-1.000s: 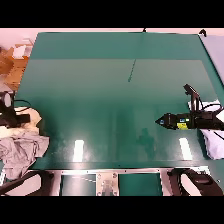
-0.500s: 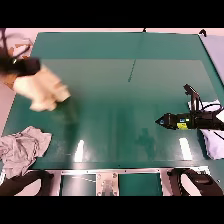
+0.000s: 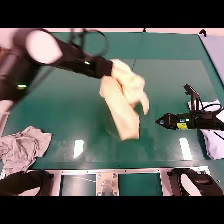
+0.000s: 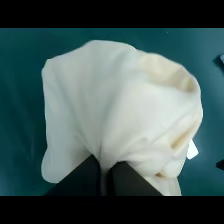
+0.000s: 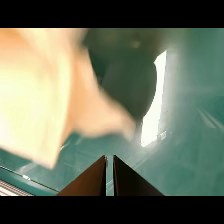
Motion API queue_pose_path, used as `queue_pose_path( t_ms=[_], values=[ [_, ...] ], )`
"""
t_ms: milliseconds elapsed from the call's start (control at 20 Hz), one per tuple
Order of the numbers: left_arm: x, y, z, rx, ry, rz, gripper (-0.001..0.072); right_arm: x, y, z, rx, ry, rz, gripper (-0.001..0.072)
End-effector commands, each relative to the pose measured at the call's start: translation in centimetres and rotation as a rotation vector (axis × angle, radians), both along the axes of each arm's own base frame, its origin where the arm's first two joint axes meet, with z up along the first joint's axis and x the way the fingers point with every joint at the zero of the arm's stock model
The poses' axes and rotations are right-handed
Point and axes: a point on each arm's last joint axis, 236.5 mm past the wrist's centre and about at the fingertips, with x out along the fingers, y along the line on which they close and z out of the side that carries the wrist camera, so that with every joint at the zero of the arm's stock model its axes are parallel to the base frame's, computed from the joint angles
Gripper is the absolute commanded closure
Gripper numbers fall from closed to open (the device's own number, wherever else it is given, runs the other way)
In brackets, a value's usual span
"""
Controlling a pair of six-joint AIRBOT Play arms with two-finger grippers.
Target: Fold the shirts.
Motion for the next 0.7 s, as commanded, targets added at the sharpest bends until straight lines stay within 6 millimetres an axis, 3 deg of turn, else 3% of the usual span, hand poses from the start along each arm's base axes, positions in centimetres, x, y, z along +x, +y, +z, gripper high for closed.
queue_pose_path(
  t_ms=[0, 50, 100, 150, 250, 300, 350, 450, 550, 650],
  values=[
    [0.3, -3.9, -6.7, 0.055, 0.105, -0.057, 0.0682, 0.0, 0.0, 0.0, 0.0, -0.001, -0.001, 0.0638],
    [0.6, -4.0, -8.4, 0.078, 0.134, -0.056, 0.0612, 0.3, -0.1, 0.1, -0.001, -0.011, -0.008, 0.0639],
    [1.0, -3.7, -9.7, 0.099, 0.154, -0.053, 0.0174, 0.5, -0.1, 0.1, -0.002, -0.019, -0.014, 0.0639],
    [1.4, -2.7, -10.0, 0.11, 0.175, -0.037, -0.0002, 0.5, -0.1, 0.1, -0.002, -0.019, -0.014, 0.0639],
    [1.9, 1.8, -9.2, 0.167, 0.251, 0.003, -0.0013, 0.5, -0.2, 0.1, -0.003, -0.019, -0.014, 0.0632],
    [1.8, 4.3, -8.6, 0.199, 0.302, 0.02, -0.0013, 0.6, -0.2, 0.1, -0.003, -0.019, -0.016, 0.0526],
    [1.1, 7.0, -8.4, 0.23, 0.362, 0.042, -0.0013, 0.9, -0.3, -0.2, -0.006, -0.021, -0.017, 0.0356],
    [-0.9, 10.6, -9.2, 0.285, 0.479, 0.068, -0.0012, 1.7, -0.5, -1.3, -0.007, 0.004, -0.033, 0.031],
    [-4.1, 12.1, -11.4, 0.321, 0.569, 0.067, -0.0011, 2.3, -0.8, -3.7, -0.007, 0.076, -0.037, 0.0282],
    [-7.8, 12.2, -14.8, 0.329, 0.618, 0.067, -0.0011, 2.7, -0.4, -6.0, 0.014, 0.138, -0.018, 0.0281]
  ],
)
